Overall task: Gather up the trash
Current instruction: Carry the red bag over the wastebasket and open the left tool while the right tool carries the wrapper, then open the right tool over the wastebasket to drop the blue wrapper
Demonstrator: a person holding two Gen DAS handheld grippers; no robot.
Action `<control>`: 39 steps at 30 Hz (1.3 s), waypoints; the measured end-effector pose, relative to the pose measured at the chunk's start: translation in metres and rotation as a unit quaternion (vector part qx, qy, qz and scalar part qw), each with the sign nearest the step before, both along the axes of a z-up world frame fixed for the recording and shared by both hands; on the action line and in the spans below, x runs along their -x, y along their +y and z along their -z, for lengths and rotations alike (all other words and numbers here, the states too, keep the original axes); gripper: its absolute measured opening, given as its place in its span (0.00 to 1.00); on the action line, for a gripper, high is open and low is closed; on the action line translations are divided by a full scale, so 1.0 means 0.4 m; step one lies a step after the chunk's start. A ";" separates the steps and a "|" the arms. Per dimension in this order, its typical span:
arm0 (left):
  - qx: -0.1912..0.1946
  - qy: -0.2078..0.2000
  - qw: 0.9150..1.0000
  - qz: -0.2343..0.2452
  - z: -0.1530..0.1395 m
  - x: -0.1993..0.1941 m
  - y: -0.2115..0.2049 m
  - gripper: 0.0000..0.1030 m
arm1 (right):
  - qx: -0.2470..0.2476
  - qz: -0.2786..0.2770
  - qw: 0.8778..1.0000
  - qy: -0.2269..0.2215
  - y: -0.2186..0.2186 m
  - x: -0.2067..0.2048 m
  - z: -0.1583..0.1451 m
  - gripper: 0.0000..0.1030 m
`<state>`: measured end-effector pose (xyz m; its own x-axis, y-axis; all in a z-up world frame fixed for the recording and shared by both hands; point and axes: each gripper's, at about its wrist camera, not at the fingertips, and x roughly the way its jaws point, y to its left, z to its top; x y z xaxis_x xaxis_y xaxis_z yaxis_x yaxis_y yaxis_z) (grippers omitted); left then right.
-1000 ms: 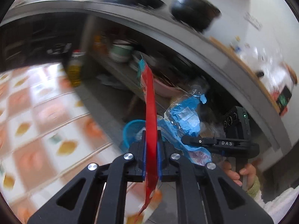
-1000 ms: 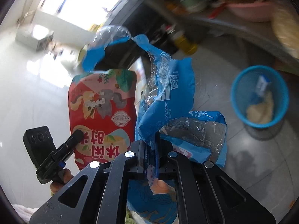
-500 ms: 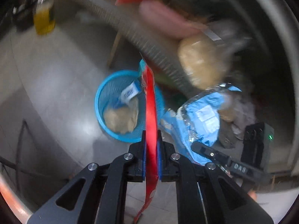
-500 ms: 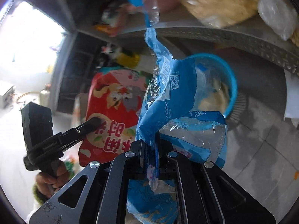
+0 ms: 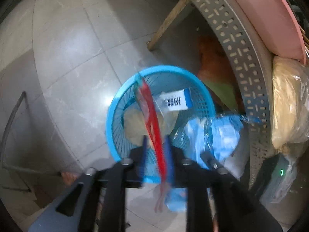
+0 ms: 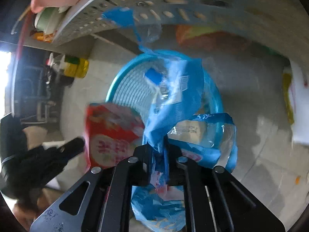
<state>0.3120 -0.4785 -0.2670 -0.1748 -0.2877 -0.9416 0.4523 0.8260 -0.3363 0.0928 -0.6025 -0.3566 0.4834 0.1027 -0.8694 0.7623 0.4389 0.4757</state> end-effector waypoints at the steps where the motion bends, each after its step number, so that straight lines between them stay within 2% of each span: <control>1: 0.002 -0.004 1.000 -0.001 -0.003 0.001 0.002 0.41 | 0.011 -0.007 1.000 0.014 -0.004 -0.003 0.021 0.44; 2: 0.007 -0.009 1.000 -0.005 -0.009 0.000 0.009 0.42 | 0.019 -0.010 0.999 0.024 -0.007 -0.015 0.030 0.53; 5: 0.031 -0.009 0.999 -0.011 -0.037 -0.005 0.025 0.44 | 0.042 -0.029 0.998 0.034 0.004 -0.027 0.031 0.53; 8: 0.054 -0.013 0.998 -0.011 -0.094 -0.011 0.053 0.46 | 0.063 -0.037 0.997 0.015 0.020 -0.010 0.000 0.57; 14: 0.116 -0.053 0.992 0.013 -0.283 -0.008 0.128 0.50 | 0.094 -0.053 0.994 -0.018 0.037 0.056 -0.055 0.59; 18: 0.158 -0.082 0.983 0.035 -0.432 0.011 0.239 0.55 | 0.101 -0.067 0.992 -0.032 0.056 0.113 -0.079 0.59; 19: 0.165 -0.089 0.981 0.039 -0.458 0.019 0.265 0.56 | 0.107 -0.072 0.991 -0.031 0.063 0.088 -0.077 0.59; 23: 0.190 -0.137 0.970 0.065 -0.576 0.073 0.436 0.61 | 0.135 -0.128 0.982 0.009 0.105 0.075 -0.046 0.59; 25: 0.202 -0.151 0.965 0.067 -0.603 0.105 0.525 0.62 | 0.139 -0.139 0.980 0.040 0.114 0.062 -0.013 0.50; 27: 0.203 -0.162 0.964 0.058 -0.615 0.135 0.617 0.63 | 0.126 -0.136 0.980 0.070 0.100 0.052 0.027 0.24; 29: 0.203 -0.164 0.964 0.046 -0.617 0.155 0.687 0.63 | 0.106 -0.129 0.983 0.082 0.087 0.028 0.068 0.12; 33: 0.216 -0.174 0.961 -0.006 -0.634 0.178 0.850 0.63 | 0.106 -0.143 0.978 0.107 0.087 -0.034 0.117 0.07; 36: 0.212 -0.195 0.957 -0.038 -0.639 0.191 0.928 0.63 | 0.107 -0.152 0.974 0.132 0.083 -0.061 0.146 0.06; 39: 0.209 -0.199 0.956 -0.059 -0.636 0.199 0.982 0.63 | 0.111 -0.162 0.967 0.162 0.074 -0.096 0.176 0.05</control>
